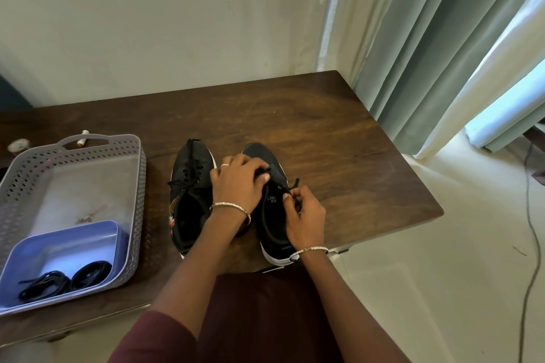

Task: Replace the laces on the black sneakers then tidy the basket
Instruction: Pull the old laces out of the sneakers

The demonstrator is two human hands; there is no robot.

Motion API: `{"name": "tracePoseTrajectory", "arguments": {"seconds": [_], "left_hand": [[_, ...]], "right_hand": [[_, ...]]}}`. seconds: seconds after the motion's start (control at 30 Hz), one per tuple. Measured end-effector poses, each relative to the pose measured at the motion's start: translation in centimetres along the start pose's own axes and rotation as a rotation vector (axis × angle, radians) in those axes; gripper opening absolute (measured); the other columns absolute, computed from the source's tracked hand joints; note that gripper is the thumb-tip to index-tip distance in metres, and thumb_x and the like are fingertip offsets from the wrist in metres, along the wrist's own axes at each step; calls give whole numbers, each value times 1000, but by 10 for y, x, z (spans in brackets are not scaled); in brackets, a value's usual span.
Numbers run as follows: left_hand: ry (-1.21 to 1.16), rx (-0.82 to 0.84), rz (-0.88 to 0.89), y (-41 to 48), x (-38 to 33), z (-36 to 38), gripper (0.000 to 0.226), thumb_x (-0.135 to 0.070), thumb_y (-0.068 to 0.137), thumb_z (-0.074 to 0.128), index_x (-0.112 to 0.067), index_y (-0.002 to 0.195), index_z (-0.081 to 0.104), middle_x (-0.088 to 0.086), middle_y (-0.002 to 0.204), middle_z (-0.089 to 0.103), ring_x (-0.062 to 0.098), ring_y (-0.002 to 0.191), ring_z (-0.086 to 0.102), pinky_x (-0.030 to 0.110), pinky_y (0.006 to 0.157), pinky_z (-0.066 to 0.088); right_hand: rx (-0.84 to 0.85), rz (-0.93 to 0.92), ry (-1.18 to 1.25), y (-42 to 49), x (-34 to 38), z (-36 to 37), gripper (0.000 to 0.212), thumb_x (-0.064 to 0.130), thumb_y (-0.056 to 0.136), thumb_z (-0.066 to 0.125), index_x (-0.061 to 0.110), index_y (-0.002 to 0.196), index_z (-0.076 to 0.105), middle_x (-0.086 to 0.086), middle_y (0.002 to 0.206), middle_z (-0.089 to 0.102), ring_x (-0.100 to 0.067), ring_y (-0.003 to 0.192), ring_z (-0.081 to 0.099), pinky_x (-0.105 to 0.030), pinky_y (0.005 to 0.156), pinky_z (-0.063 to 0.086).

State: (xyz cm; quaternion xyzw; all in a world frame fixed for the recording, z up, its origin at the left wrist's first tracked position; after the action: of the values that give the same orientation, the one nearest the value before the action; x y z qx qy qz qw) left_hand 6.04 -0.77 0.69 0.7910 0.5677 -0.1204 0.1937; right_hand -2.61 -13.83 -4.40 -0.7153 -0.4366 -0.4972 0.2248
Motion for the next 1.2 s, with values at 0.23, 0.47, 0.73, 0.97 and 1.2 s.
{"name": "tracePoseTrajectory", "arguments": {"seconds": [0.23,0.47,0.73,0.97,1.2], "left_hand": [[-140,27,-165,3,3,11,15,-23,100,50,-27,90,61,-11,94,65,13,94,56,42,94,37],[-1658,137,-960,-14,14,0,24,-23,107,40,-19,91,57,-2,95,71,10,85,66,33,81,48],[-134,-107,9,-8,0,-1,19,-29,97,56,-34,112,66,-9,123,61,20,123,46,42,96,37],[163,28,-28,0,0,6,10,-35,96,58,-30,89,65,-12,97,65,13,106,54,40,98,27],[-1377,69,-860,-17,10,15,27,-16,105,45,-14,81,57,-1,79,62,12,77,61,29,74,47]], "right_hand": [[9,-1,-19,0,-3,1,11,15,96,61,14,85,61,5,65,55,-6,52,45,-13,51,36],[-5,-4,-12,1,-3,0,14,15,95,62,17,82,59,9,64,53,-5,53,45,-12,53,37],[6,12,-11,1,-2,0,14,16,96,61,17,82,58,7,64,53,-6,52,44,-13,52,36],[12,15,-18,0,-1,0,15,15,96,61,17,81,58,5,64,54,-6,52,45,-13,52,36],[5,2,-31,2,-3,1,12,15,95,62,15,84,61,2,71,58,-8,59,50,-12,56,38]]}}
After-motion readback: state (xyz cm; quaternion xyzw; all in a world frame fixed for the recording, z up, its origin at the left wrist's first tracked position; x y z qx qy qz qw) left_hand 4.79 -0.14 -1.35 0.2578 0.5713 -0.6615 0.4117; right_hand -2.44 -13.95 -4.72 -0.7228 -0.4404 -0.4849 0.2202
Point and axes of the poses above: each hand's wrist, its own y-axis towards the middle knuckle, its own z-axis out of the palm, x = y × z, the point moved 3 cm from there along y, towards the middle knuckle
